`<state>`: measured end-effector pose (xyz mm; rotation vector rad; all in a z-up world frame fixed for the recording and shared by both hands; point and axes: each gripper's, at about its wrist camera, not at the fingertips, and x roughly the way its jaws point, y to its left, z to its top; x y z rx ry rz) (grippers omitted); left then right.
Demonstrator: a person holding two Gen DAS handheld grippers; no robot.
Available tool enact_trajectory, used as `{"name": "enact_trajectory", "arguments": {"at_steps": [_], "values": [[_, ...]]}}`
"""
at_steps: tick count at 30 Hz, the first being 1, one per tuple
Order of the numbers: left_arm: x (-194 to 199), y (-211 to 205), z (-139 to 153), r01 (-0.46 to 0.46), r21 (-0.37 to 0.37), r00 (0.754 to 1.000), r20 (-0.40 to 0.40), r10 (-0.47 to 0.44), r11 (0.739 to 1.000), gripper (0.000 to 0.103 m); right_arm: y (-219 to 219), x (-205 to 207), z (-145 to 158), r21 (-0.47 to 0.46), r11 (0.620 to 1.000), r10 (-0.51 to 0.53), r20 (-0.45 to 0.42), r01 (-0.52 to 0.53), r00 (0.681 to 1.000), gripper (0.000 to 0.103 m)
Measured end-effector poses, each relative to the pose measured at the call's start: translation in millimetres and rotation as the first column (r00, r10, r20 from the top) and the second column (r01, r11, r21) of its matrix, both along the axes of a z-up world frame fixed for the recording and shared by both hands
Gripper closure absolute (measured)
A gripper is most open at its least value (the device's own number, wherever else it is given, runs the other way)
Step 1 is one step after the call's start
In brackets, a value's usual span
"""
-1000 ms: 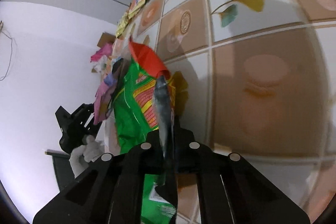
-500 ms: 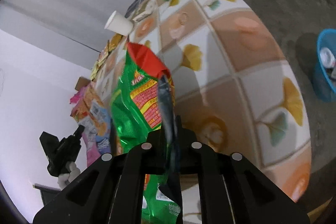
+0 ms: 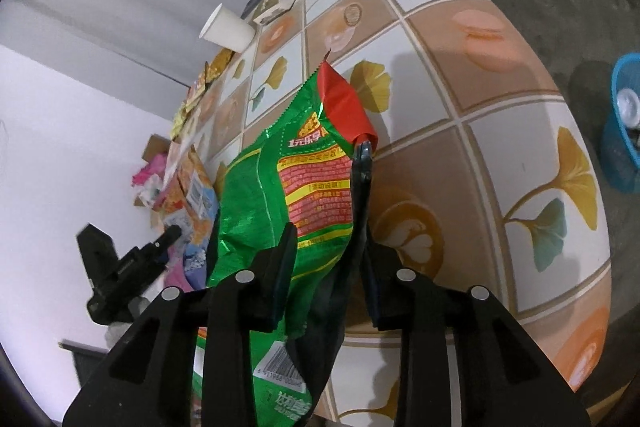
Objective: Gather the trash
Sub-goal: 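Carry the green bag and pink chip bag over the wastebasket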
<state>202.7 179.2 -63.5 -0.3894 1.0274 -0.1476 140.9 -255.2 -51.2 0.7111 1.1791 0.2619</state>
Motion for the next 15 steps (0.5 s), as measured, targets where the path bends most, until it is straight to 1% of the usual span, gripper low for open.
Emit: {"name": "enact_trajectory", "arguments": {"at_steps": [1,2,3,4,5,6,9,12,15], "values": [[0,-5,1,0.006,0.051,1.000,0.006,-0.006,0.999,0.076,1,0,1,-0.011,1.000,0.003,-0.001,-0.003,1.000,0.076],[0,-9,1,0.011,0.080,1.000,0.014,-0.012,0.997,0.078,2,0,1,-0.021,1.000,0.003,-0.002,-0.004,1.000,0.078],[-2,-10,1,0.014,0.093,1.000,0.021,-0.016,0.996,0.080,4,-1,1,-0.042,0.999,0.010,0.000,-0.010,1.000,0.082],[-4,-14,3,0.018,0.123,0.999,0.033,-0.022,0.992,0.081,5,-1,1,-0.059,0.998,0.013,0.002,-0.013,1.000,0.084],[-5,-16,4,0.019,0.144,0.999,0.045,-0.026,0.989,0.084,7,-1,1,-0.077,0.997,0.018,0.003,-0.018,1.000,0.088],[-8,-17,6,0.021,0.161,0.998,0.056,-0.030,0.987,0.085,8,-1,1,-0.081,0.996,0.022,0.006,-0.021,1.000,0.089],[-11,-22,11,0.022,0.186,0.996,0.082,-0.037,0.982,0.088,7,-2,-2,-0.060,0.998,0.015,0.007,-0.015,1.000,0.093],[-12,-26,18,0.024,0.207,0.993,0.106,-0.047,0.978,0.089,2,-4,-4,-0.007,1.000,0.002,0.012,-0.002,1.000,0.095],[-16,-30,27,0.030,0.239,0.989,0.136,-0.064,0.970,0.090,2,-2,-2,0.003,1.000,-0.006,0.024,0.006,1.000,0.097]]}}
